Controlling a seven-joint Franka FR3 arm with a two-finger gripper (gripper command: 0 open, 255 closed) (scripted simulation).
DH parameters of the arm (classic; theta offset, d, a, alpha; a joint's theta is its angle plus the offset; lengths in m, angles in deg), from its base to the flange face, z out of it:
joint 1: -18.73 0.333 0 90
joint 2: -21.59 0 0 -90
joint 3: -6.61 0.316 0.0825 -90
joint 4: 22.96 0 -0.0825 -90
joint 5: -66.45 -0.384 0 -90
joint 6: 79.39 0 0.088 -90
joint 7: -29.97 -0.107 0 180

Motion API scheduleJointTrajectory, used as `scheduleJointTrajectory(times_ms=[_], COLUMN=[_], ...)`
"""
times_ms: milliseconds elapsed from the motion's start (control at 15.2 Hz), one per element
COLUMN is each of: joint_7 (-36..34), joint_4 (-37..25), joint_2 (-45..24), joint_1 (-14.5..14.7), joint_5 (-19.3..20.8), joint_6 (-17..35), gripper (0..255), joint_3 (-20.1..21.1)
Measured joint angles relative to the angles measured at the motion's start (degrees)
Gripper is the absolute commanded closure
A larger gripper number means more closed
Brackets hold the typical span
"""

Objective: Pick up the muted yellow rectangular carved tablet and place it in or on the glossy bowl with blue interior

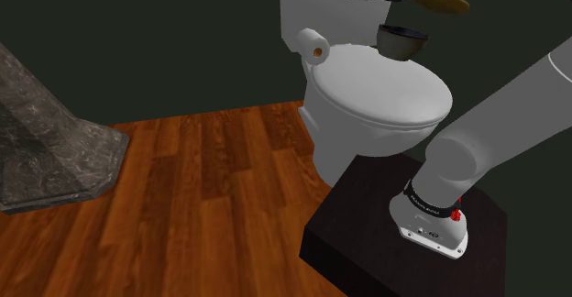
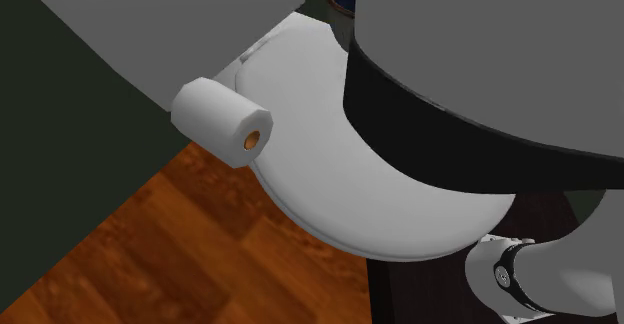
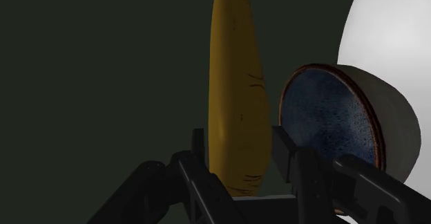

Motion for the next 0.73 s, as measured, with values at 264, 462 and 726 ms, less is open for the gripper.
scheduleJointTrajectory(times_ms=[264, 462, 726], joint_7=[-1.77, -3.61, -5.91], joint_4=[2.11, 3.96, 5.91], joint_2=[0.05, -0.17, -0.71], joint_1=[0.01, -0.05, -0.15], joint_5=[-0.05, -0.24, -0.24], joint_6=[1.56, 2.47, 3.73], gripper=[255, 255, 255], joint_3=[-0.07, -0.15, -0.25])
